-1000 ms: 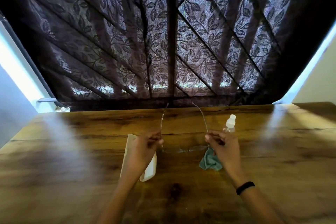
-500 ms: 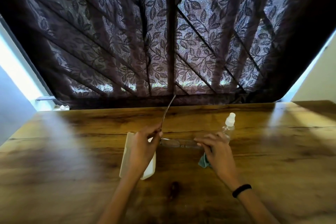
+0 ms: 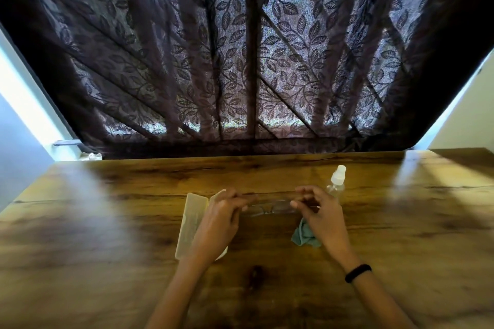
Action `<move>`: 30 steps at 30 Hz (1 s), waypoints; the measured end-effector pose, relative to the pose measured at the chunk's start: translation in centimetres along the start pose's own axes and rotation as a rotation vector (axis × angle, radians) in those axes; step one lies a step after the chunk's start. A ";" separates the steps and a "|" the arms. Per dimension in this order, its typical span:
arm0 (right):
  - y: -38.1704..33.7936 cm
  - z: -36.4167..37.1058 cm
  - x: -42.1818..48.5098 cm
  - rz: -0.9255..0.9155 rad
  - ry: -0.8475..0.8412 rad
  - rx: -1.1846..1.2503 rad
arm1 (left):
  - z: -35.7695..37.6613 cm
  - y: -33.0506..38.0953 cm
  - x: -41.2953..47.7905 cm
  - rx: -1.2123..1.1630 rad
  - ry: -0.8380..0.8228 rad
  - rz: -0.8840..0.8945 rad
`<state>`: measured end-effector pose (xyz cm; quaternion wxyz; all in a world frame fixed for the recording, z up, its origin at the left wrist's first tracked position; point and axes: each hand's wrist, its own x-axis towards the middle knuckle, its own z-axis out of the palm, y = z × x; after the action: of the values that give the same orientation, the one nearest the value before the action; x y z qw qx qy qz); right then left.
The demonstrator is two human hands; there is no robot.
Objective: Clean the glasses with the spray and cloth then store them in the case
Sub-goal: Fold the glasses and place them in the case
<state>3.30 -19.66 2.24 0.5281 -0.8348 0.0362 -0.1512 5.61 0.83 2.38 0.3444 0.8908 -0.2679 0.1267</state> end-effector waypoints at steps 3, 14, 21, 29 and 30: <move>0.2 -0.4 0.3 0.054 -0.012 0.134 | -0.4 0.0 -0.1 -0.065 0.001 -0.058; -1.3 0.6 1.7 0.185 -0.290 0.556 | -3.8 -1.8 -1.8 -0.605 0.178 -0.508; -5.6 5.9 5.3 0.024 -0.372 0.440 | -5.8 -3.0 -5.1 -0.628 0.287 -0.486; -8.2 11.4 8.6 0.015 -0.616 0.098 | -5.4 -3.3 -7.6 -0.438 0.080 -0.531; -8.2 11.9 8.8 0.024 -0.631 0.065 | -5.1 -3.1 -7.7 -0.390 0.052 -0.523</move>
<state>14.34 -7.70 6.72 0.5416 -0.8226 -0.1244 0.1206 0.77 9.20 1.26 0.5361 0.8432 -0.0403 0.0029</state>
